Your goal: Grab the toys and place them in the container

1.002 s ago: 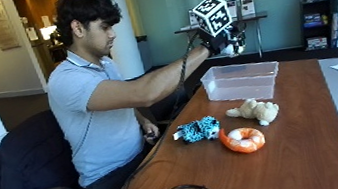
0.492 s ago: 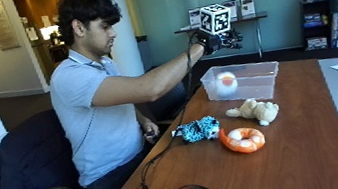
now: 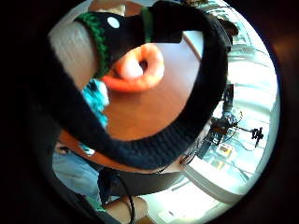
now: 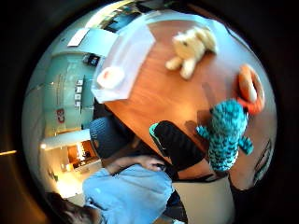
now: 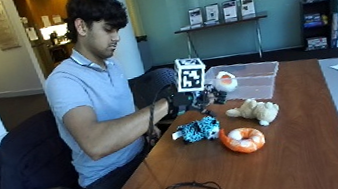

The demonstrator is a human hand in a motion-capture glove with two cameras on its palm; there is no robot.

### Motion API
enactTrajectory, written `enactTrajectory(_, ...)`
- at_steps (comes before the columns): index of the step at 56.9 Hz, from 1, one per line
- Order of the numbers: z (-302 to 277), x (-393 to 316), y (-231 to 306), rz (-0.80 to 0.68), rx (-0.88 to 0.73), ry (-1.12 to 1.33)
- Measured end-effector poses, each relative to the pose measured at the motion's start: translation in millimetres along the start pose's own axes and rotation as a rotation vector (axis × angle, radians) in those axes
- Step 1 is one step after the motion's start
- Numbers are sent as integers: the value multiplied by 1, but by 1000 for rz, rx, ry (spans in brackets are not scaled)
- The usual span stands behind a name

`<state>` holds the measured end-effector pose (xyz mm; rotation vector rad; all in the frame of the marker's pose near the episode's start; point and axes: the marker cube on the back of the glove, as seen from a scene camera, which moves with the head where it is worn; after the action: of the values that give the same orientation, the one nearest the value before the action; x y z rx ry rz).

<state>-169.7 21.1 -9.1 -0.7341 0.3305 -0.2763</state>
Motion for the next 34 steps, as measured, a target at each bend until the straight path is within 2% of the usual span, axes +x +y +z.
enactTrajectory(7, 55, 5, 23, 102, -11, 23)
enactTrajectory(16, 98, 1, 20, 135, 54, 109)
enactTrajectory(34, 88, 6, 6, 20, 376, -13)
